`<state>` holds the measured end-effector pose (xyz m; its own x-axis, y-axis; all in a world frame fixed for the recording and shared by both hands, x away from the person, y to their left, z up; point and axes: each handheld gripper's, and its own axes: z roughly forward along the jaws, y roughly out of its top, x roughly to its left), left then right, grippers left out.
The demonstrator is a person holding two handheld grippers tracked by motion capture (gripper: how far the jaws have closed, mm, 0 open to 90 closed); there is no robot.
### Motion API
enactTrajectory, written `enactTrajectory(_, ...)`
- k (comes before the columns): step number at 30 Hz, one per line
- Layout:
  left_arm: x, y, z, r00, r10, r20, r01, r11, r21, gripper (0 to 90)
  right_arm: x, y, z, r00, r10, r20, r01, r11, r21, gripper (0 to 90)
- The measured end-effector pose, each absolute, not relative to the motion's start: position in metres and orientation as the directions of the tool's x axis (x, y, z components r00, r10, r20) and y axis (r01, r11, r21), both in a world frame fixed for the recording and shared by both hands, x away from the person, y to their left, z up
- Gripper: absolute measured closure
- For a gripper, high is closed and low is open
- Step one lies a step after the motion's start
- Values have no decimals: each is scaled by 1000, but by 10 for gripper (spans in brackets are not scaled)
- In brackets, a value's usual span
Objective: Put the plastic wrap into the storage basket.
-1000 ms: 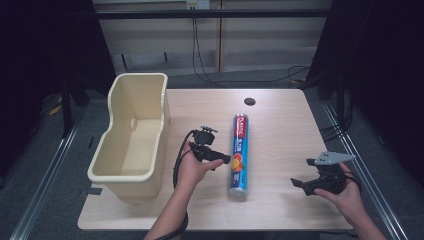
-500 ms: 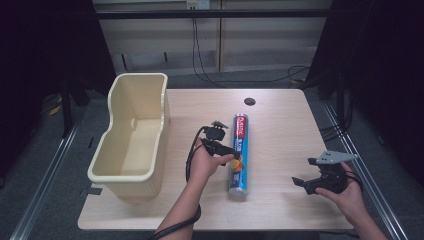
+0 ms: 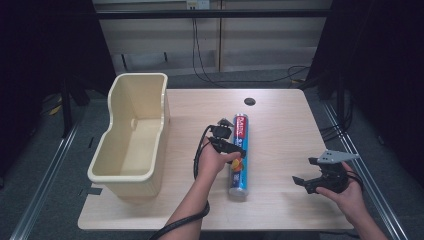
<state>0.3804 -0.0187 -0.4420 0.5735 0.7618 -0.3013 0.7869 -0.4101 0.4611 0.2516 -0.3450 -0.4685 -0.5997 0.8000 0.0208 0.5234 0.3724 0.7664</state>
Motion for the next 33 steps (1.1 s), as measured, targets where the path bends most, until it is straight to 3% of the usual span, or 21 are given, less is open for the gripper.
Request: enactTrajectory(33, 392, -40, -465, 527, 777, -345, 833, -391, 392, 87, 253, -347, -467, -596, 802, 25, 514, 358, 780, 37)
